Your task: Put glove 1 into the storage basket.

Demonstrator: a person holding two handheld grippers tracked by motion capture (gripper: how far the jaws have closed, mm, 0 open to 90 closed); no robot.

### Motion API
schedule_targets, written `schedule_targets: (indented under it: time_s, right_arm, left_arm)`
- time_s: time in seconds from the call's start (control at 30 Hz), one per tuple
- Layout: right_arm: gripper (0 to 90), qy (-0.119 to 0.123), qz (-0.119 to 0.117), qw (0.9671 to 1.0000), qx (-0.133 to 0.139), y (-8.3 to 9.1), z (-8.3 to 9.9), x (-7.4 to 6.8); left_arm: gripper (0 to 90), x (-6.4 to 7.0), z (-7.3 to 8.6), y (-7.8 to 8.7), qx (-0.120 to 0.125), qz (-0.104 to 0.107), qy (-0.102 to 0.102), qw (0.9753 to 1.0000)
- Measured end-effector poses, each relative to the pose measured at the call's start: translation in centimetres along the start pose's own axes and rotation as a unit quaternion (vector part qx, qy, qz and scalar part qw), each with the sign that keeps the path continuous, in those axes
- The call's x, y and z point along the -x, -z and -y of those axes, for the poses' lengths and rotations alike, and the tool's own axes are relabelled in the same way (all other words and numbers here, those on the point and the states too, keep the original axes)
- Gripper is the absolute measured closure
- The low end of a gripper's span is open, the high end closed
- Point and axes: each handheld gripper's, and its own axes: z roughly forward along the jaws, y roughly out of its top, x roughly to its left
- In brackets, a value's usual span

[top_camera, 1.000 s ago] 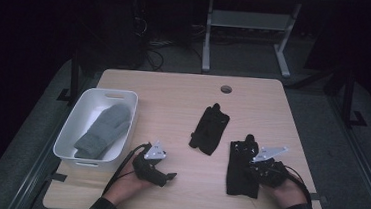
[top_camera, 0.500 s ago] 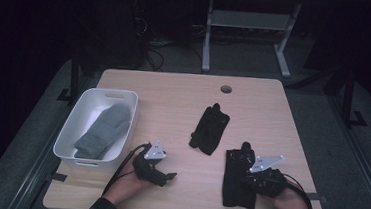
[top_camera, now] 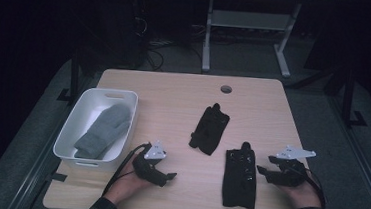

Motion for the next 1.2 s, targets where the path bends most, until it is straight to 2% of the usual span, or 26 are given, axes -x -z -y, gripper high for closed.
schedule_targets:
  time_s: [0.07, 0.2, 0.27, 0.33, 0.37, 0.43, 0.53, 0.67, 0.73, 0.93, 1.07, 1.17, 1.2]
  right_arm:
    - [28.0, -0.007, 0.008, 0.9999, 0.0, -0.3, 0.5, 0.8]
    - [24.5, -0.018, 0.021, 0.9996, -0.007, -0.9, 1.1, 1.7]
    - [23.2, -0.02, 0.028, 0.9994, -0.006, -1.1, 1.2, 1.9]
    - [22.4, -0.022, 0.029, 0.9993, -0.004, -1.2, 1.2, 1.9]
    - [22.2, -0.021, 0.03, 0.9993, -0.002, -1.2, 1.2, 1.9]
    - [21.1, -0.025, 0.026, 0.9994, -0.001, -1.3, 1.3, 2.0]
    - [20.0, -0.027, 0.025, 0.9993, 0.003, -1.3, 1.4, 2.0]
    - [14.4, -0.029, 0.019, 0.9994, 0.01, -1.5, 1.6, 2.0]
    - [13.6, -0.029, 0.019, 0.9994, 0.011, -1.5, 1.7, 2.0]
    - [13.3, -0.03, 0.019, 0.9993, 0.011, -1.4, 1.8, 2.0]
    - [13.0, -0.03, 0.018, 0.9993, 0.01, -1.4, 1.8, 2.0]
    - [12.5, -0.029, 0.017, 0.9994, 0.01, -1.4, 1.8, 2.0]
    - [12.5, -0.029, 0.017, 0.9994, 0.01, -1.4, 1.8, 2.0]
  left_arm:
    - [12.5, 0.0, 0.0, 0.0, 0.0, 0.0, 0.0, 1.0]
    - [16.0, -0.2, -0.2, 0.1, -0.002, -0.004, 0.001, 1.0]
    - [24.6, -0.4, -0.5, 0.1, -0.005, -0.006, 0.003, 1.0]
    - [26.6, -0.6, -0.8, 0.0, -0.009, -0.004, 0.004, 0.9999]
    - [32.9, -0.7, -1.1, 0.0, -0.008, -0.003, 0.002, 1.0]
    - [41.0, -1.0, -1.7, 0.0, -0.008, -0.001, 0.0, 1.0]
    - [51.1, -1.3, -2.4, -0.2, -0.005, 0.004, 0.008, 0.9999]
    - [60.3, -1.7, -3.6, -0.4, 0.004, 0.004, 0.015, 0.9999]
    - [64.9, -1.9, -4.3, -0.8, -0.001, 0.006, 0.015, 0.9999]
    - [67.4, -2.3, -6.5, -2.3, 0.009, 0.004, 0.005, 0.9999]
    - [76.6, -2.7, -7.8, -3.6, 0.009, 0.006, -0.006, 0.9999]
    - [88.9, -3.2, -8.7, -4.5, 0.015, 0.013, 0.001, 0.9998]
    - [89.3, -3.5, -9.0, -4.8, 0.015, 0.02, 0.007, 0.9997]
